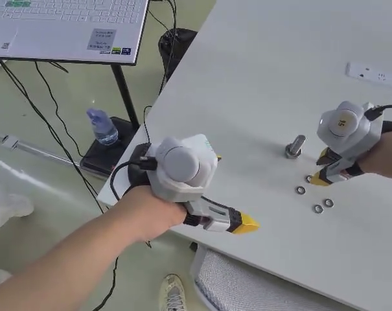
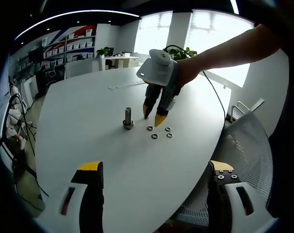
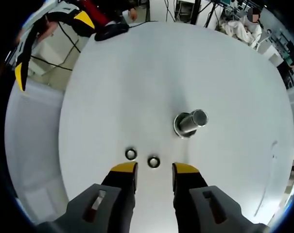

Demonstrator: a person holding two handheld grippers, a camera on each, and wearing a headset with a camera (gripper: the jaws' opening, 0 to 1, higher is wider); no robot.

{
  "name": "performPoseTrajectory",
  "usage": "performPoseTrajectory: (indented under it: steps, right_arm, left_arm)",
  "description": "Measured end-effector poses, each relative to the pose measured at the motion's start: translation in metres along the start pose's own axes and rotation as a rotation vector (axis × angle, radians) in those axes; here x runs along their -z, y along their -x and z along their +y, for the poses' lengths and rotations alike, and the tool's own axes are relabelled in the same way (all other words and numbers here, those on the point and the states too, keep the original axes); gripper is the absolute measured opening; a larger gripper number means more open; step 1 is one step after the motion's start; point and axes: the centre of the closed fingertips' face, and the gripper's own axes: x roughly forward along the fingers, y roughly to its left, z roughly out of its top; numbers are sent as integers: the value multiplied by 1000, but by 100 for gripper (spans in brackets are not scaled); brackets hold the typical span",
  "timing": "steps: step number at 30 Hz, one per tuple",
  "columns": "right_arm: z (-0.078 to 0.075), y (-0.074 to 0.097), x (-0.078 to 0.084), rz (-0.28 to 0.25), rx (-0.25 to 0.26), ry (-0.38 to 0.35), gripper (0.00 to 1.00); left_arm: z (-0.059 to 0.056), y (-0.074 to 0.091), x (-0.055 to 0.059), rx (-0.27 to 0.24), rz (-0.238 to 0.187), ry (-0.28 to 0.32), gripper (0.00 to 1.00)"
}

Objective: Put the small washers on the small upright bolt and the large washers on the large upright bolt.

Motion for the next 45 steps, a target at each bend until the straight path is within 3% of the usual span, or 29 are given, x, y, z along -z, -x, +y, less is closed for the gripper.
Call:
performPoseTrajectory:
  steps: [19,33,45]
  right_arm:
    - [2,-19,6,10,-4,-12,28]
    - [-1,-22,8,28,16,3,24]
    - [1,-22,9,37,24,7,18]
  left_arm:
    - [2,-2,5,16,36,-10,87]
    - [-2,-5,5,25,32,-9,87]
    - [1,-5,4,6,22,2,87]
